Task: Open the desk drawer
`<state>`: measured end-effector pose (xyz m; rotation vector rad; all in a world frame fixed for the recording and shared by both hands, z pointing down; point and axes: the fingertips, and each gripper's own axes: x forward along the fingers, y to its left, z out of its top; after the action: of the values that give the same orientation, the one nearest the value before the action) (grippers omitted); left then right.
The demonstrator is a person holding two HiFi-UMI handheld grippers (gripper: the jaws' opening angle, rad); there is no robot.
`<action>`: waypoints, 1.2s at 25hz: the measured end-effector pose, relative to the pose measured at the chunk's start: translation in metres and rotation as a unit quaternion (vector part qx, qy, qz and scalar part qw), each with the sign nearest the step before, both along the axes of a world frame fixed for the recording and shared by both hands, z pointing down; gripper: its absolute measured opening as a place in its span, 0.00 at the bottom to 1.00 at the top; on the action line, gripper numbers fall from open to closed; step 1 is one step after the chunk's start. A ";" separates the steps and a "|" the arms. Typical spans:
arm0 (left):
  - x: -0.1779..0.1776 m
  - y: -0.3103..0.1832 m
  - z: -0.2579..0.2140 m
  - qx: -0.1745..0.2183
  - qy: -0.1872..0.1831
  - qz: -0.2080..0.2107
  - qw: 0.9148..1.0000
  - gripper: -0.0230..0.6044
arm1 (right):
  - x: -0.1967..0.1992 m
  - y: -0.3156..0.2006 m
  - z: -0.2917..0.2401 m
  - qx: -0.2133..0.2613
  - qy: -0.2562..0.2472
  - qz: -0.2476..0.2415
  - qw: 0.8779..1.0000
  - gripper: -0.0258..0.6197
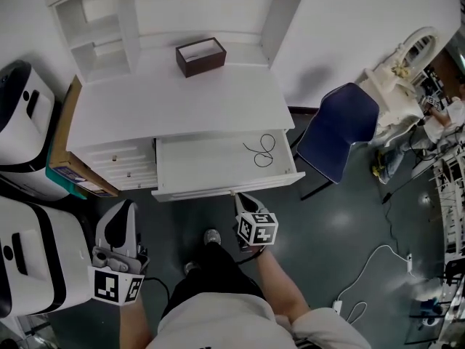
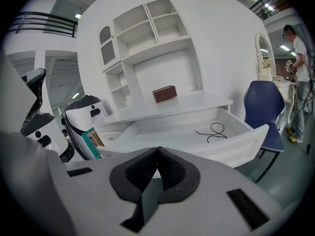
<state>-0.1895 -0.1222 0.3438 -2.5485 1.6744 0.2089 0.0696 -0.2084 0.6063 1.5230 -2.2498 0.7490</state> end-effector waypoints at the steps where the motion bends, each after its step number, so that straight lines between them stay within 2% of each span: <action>1: 0.000 0.000 -0.001 0.001 0.000 0.001 1.000 0.05 | -0.001 0.000 -0.009 0.011 0.001 -0.001 1.000 0.04; 13: 0.002 0.000 -0.013 0.018 -0.004 0.016 1.000 0.05 | -0.013 0.013 -0.121 0.139 0.014 -0.022 0.990 0.04; 22: 0.005 0.003 -0.024 0.033 -0.001 0.019 0.999 0.05 | -0.028 0.035 -0.191 0.227 0.038 -0.056 0.972 0.04; 30: 0.003 0.010 -0.035 0.043 0.004 0.017 0.999 0.05 | -0.036 0.054 -0.242 0.286 0.039 -0.064 0.955 0.04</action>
<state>-0.1866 -0.1119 0.3089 -2.5181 1.5881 0.2868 0.0339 -0.1542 0.3644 1.5713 -2.6063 -0.0181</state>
